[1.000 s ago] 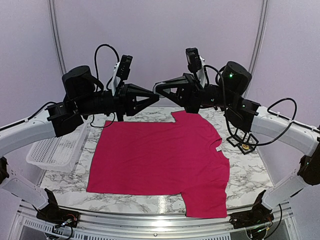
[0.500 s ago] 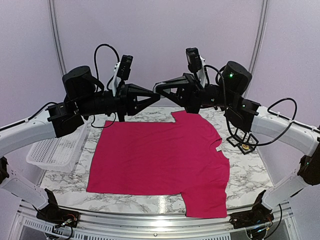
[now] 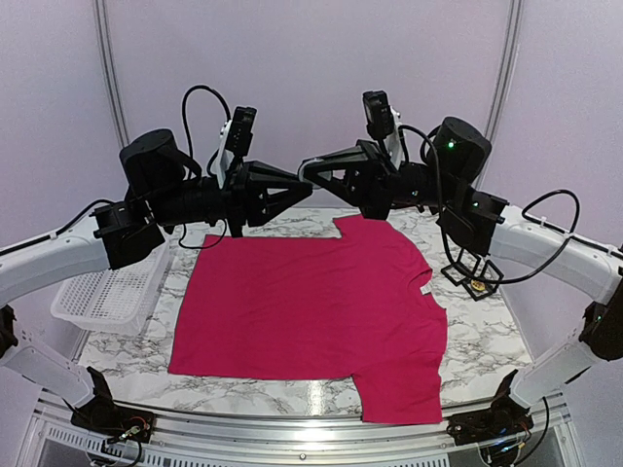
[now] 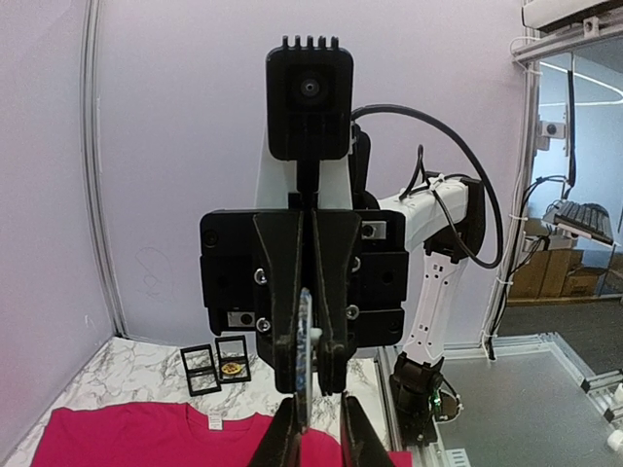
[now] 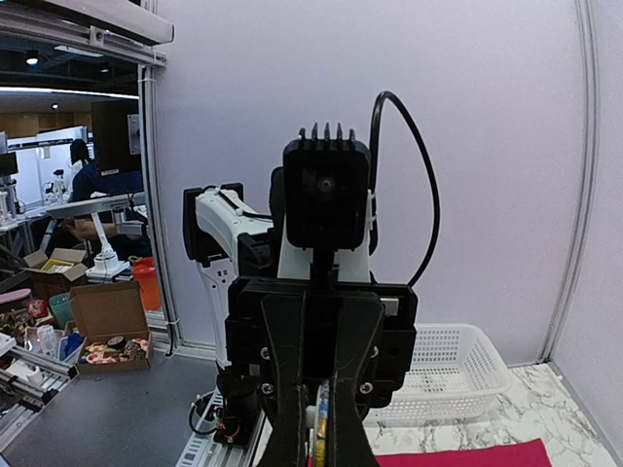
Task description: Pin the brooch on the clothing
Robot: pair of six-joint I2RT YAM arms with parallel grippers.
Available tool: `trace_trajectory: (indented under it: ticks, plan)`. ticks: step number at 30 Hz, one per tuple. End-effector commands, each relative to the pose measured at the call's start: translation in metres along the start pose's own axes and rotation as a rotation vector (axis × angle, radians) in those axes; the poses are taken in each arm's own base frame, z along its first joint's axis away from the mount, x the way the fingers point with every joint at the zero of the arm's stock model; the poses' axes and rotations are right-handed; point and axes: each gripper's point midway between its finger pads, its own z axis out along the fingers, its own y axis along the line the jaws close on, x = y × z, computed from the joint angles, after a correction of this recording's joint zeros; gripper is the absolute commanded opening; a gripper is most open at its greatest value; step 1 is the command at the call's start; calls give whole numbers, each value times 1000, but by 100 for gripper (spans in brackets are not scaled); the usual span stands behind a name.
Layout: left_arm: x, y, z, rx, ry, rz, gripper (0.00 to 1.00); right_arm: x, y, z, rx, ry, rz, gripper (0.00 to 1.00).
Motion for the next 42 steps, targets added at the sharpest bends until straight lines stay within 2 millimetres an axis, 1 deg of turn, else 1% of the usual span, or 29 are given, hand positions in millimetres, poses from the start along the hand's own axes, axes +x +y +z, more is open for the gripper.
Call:
trace_trajectory:
  ticks: [1, 2, 3, 12, 13, 14, 16, 18, 21, 22, 24, 26, 29, 31, 33, 37, 40, 42]
  plan:
    - [-19, -19, -3, 64, -67, 56, 6, -4, -3, 4, 12, 7, 2, 0]
    - [-19, -17, -3, 59, -69, 53, 2, -3, -3, 4, 12, 8, 4, 0]
    - [-20, -16, -3, 51, -72, 50, 0, -4, -3, 4, 12, 8, 4, 0]
    - [-16, -10, -3, 22, -75, 14, 0, 0, -4, 4, 22, 20, 8, 0]
    - [-15, -10, -3, 18, -74, 13, 0, 0, -5, 4, 27, 22, 4, 4]
    - [-13, -9, -3, 13, -72, 11, 0, -1, -6, 3, 32, 23, 2, 12]
    - [-9, -6, -5, -9, -67, 9, 0, -3, -5, 1, 45, 18, -8, 36]
    - [-4, -2, -7, -38, -61, 8, 0, -10, -3, -2, 56, 8, -30, 57]
    - [7, 3, -10, -75, -47, 3, 0, -24, 4, -10, 67, -9, -68, 77]
    - [8, 4, -11, -82, -46, 1, 0, -28, 6, -13, 71, -9, -78, 82]
    - [9, 4, -13, -90, -45, -2, 0, -33, 8, -21, 83, 6, -89, 88]
    - [8, 3, -15, -93, -47, -1, 0, -32, 5, -30, 110, 41, -68, 90]
    - [8, 2, -18, -99, -49, 2, 0, -24, 3, -38, 149, 102, -32, 90]
    - [9, 2, -19, -103, -46, 4, 0, -15, 2, -43, 179, 141, 0, 88]
    - [12, 4, -20, -114, -42, 2, 0, -9, 3, -44, 196, 144, 3, 85]
    - [14, 1, -19, -109, -37, -4, 0, -9, 2, -39, 253, 120, -4, 73]
    - [16, -2, -19, -101, -33, -2, 0, -5, 0, -30, 245, 124, 21, 59]
    - [17, -4, -17, -89, -28, -1, 0, 3, -5, -23, 250, 147, 38, 51]
